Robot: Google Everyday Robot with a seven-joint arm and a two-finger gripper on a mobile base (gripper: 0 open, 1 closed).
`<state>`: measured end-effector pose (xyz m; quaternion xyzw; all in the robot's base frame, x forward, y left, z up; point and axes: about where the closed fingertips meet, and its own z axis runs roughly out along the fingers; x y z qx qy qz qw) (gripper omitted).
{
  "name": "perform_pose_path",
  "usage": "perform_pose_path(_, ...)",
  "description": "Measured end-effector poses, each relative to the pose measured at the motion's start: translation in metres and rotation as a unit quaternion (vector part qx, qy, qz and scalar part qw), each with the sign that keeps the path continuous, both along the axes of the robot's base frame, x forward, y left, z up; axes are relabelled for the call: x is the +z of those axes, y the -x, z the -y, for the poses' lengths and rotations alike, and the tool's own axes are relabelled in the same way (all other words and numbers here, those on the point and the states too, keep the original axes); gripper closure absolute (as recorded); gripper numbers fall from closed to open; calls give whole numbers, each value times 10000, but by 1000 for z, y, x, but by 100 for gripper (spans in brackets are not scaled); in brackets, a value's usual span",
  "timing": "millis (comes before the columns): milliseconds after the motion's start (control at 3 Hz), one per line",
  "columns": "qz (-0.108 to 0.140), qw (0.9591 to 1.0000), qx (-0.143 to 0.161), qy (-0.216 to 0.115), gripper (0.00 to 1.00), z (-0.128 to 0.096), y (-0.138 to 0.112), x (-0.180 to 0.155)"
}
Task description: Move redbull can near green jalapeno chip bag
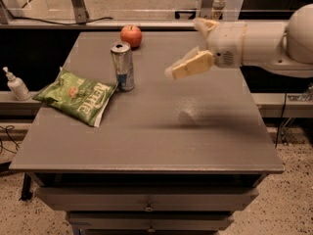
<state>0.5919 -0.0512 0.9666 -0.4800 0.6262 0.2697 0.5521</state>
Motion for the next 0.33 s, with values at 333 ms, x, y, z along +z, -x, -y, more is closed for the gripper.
perform_pose_path(333, 77, 9999, -126, 69, 0, 13, 7, 10)
